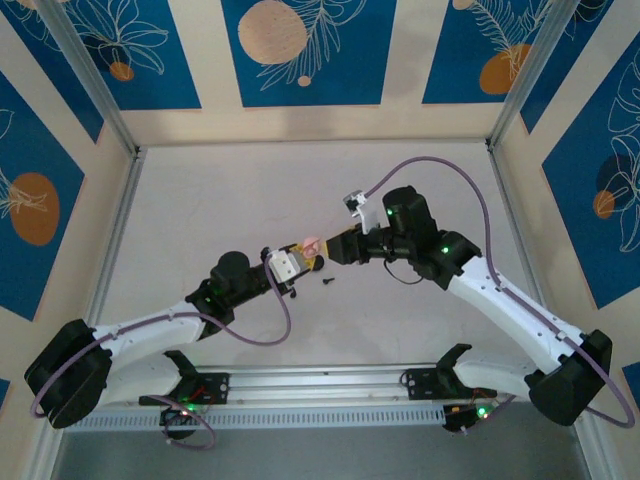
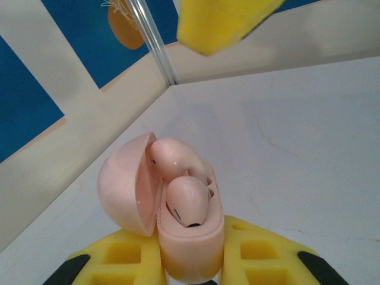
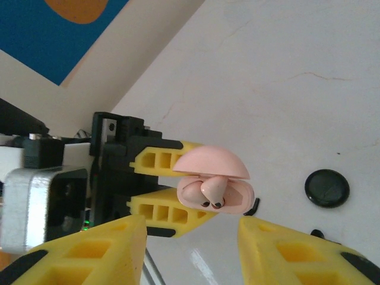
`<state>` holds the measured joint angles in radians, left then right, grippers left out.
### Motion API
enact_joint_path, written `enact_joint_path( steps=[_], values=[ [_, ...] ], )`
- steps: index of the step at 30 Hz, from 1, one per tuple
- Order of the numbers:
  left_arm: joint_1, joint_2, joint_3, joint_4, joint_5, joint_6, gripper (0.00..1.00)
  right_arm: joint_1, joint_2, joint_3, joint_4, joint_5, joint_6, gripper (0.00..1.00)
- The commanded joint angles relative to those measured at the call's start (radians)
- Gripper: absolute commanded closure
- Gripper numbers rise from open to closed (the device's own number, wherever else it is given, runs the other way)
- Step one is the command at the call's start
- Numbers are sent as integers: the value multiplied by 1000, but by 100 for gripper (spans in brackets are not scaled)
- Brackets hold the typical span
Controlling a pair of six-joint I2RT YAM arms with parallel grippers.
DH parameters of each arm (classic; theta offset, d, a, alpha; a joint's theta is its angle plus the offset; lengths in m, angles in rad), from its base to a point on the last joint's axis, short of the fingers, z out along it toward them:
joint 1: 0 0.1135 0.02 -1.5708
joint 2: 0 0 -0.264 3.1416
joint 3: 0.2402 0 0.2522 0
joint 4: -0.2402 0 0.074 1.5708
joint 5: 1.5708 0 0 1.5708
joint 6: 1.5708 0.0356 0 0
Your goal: Insert the wireless bluetooth earbuds into the charging case
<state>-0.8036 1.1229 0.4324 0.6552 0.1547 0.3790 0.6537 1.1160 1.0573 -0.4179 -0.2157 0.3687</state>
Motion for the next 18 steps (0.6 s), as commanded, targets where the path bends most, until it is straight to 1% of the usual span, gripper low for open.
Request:
enact_joint_path(
  steps=[1,3,5,9,18],
  values=[
    [-11,-6,-12,21,52,31,80,-29,24,68,-93,-100,-5,56],
    [-10,-5,-11,21,56,33,80,-44,62,105,-147,-129,1,58],
    [-10,-2,-9,22,57,34,80,-48,107,138,-188,-164,6,62],
    [-10,-2,-9,23,57,34,80,-49,170,166,-212,-203,13,64],
    [-10,-20,-9,9,49,37,80,-29,210,178,-214,-175,1,64]
  ],
)
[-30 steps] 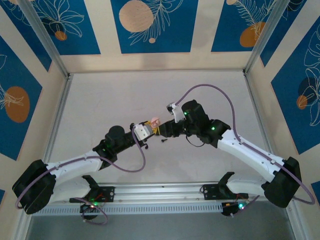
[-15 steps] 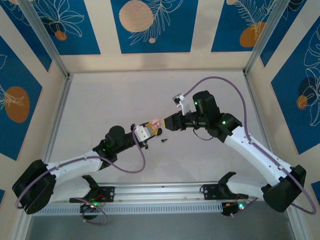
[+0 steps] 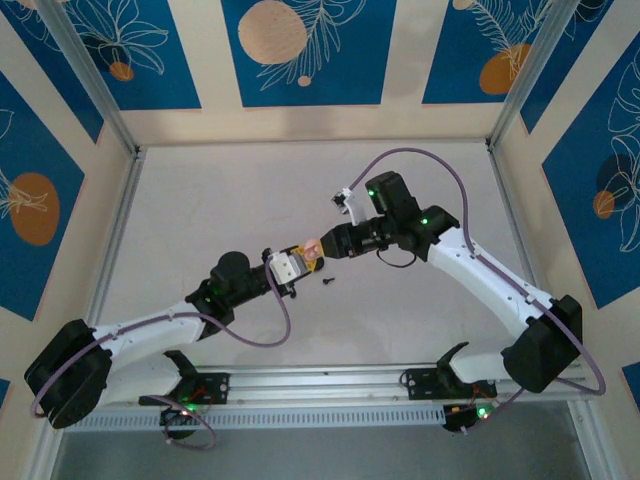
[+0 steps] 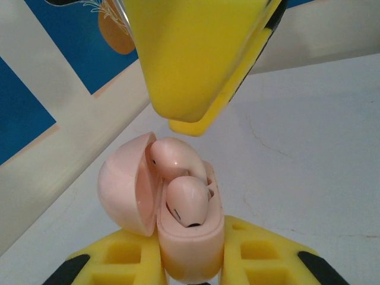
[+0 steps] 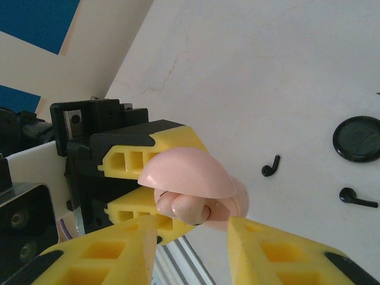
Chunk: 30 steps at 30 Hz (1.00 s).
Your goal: Insert the wireless bluetooth earbuds into the charging case
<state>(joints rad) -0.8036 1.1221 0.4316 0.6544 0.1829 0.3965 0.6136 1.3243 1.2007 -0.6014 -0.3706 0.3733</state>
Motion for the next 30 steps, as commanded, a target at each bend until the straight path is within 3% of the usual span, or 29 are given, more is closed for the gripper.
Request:
enact_joint_path(
  steps=[1,17,23,30],
  values=[
    [-11,-19,-7,10,21,19,80,13,4,35,-31,-16,-2,63],
    [-11,-24,1,3,27,23,80,17,54,45,0,14,31,67],
    [-10,-21,2,-1,27,24,80,17,73,41,12,7,79,79],
    [-11,-21,6,-1,24,31,80,13,66,-7,35,3,208,85]
  ],
)
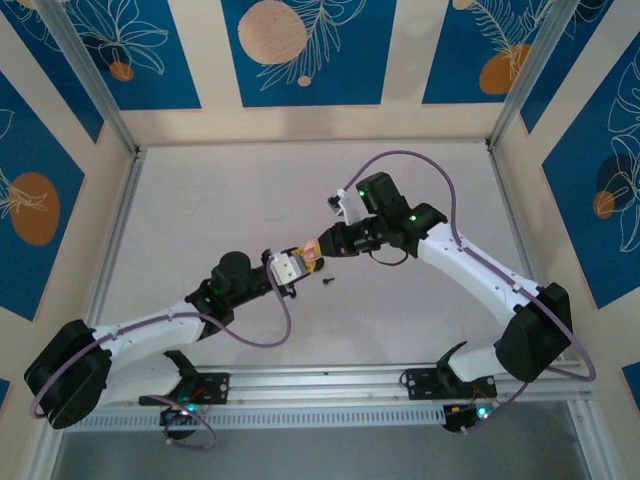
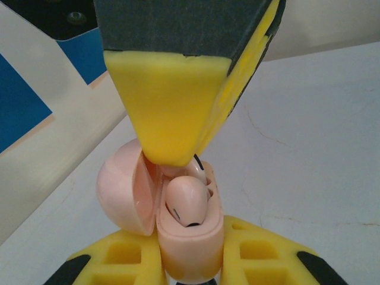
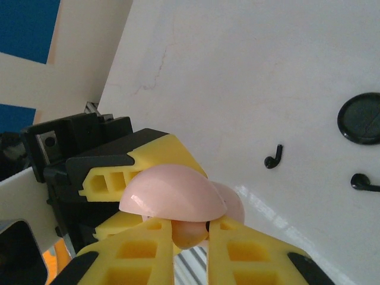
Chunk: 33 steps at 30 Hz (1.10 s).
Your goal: Insert the wireless bluetooth earbuds into the charging case
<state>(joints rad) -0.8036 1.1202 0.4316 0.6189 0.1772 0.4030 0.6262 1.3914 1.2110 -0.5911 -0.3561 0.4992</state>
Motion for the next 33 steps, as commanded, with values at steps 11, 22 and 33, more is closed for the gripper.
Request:
enact_joint_path(
  steps=[11,22,33],
  values=[
    [-11,-26,4,32,22,32,80,-26,-79,-64,63,1,177,72],
    [-10,-25,-1,37,24,24,80,-31,-165,-37,40,-16,90,66],
    [-10,-24,3,37,36,17,80,-28,-76,-6,49,-82,41,81]
  ],
)
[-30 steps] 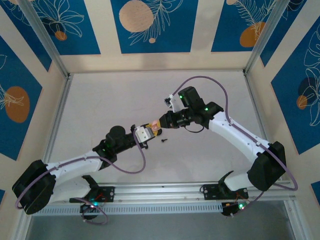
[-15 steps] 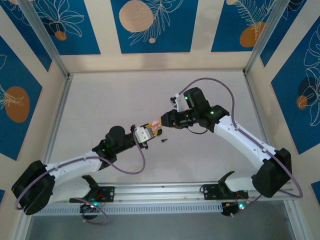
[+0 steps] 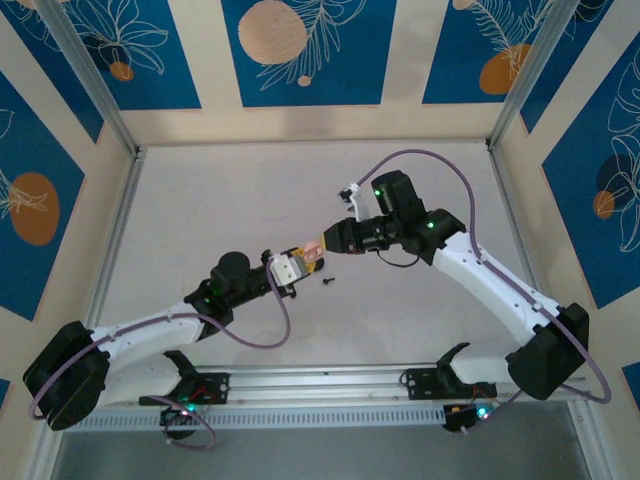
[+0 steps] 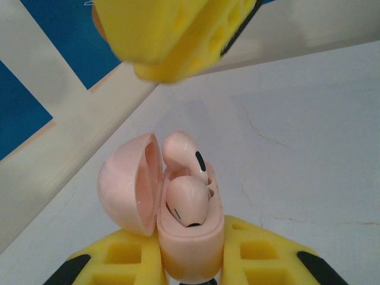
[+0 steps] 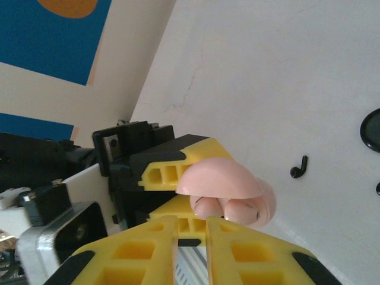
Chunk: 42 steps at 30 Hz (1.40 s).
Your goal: Insert the wireless bluetooth earbuds into the charging case
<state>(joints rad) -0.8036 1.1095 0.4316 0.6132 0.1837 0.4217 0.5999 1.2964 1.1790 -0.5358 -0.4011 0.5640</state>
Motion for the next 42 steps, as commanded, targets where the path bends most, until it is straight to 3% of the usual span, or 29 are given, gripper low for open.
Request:
enact_joint_path(
  steps=[1,27,42],
  values=[
    [-10,-15,4,40,29,-1,80,-1,22,25,-5,-33,-25,81],
    [-10,-28,1,78,34,-23,80,21,70,-79,53,2,14,86],
    [-10,-13,4,59,8,-23,80,14,-64,9,13,69,-101,77]
  ],
)
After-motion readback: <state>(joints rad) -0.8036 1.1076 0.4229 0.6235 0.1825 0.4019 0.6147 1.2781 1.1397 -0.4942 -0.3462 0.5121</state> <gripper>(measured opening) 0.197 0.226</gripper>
